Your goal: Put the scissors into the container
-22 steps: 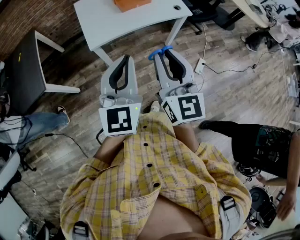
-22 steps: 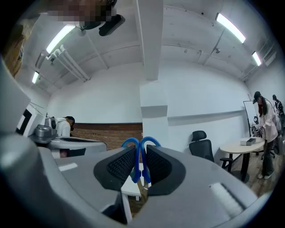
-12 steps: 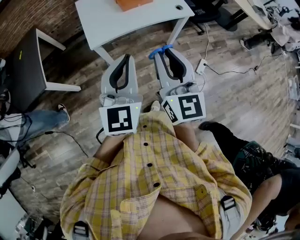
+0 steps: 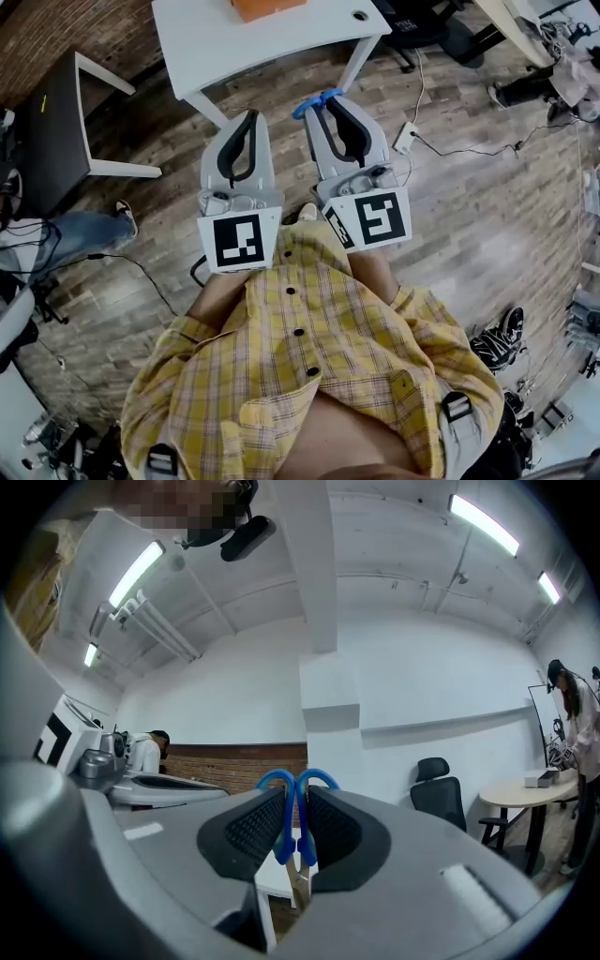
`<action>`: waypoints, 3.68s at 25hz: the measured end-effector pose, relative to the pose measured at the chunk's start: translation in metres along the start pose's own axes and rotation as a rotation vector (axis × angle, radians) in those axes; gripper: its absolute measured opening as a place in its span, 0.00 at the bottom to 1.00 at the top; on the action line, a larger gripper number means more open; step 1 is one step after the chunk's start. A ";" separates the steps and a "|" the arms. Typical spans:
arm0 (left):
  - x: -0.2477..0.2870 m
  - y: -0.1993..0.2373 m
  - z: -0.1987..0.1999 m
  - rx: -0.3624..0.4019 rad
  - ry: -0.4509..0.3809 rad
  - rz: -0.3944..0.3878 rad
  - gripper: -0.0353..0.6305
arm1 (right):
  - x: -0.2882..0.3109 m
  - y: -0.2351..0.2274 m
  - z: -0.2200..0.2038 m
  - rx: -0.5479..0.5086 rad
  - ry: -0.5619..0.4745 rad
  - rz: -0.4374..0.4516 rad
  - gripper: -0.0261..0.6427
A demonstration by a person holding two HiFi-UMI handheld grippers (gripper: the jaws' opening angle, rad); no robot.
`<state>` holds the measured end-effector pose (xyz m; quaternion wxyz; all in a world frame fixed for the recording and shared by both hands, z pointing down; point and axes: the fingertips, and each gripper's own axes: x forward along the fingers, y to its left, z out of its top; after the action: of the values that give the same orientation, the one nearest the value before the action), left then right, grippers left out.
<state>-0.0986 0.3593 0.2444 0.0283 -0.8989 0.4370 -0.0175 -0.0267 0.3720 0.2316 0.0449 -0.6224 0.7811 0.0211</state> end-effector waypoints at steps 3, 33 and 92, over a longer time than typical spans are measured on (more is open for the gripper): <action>0.003 -0.011 -0.001 0.010 0.006 0.016 0.05 | -0.005 -0.014 -0.001 0.006 -0.008 0.004 0.17; 0.048 0.017 -0.023 0.103 0.043 0.072 0.05 | 0.052 -0.042 -0.020 0.004 0.023 -0.003 0.17; 0.389 0.230 -0.040 0.127 0.024 -0.053 0.05 | 0.412 -0.150 -0.069 -0.047 0.127 -0.073 0.16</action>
<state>-0.0411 -0.0895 0.2721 0.0797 -0.9062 0.4113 -0.0566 0.0252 -0.0674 0.2642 -0.0189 -0.6513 0.7586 -0.0018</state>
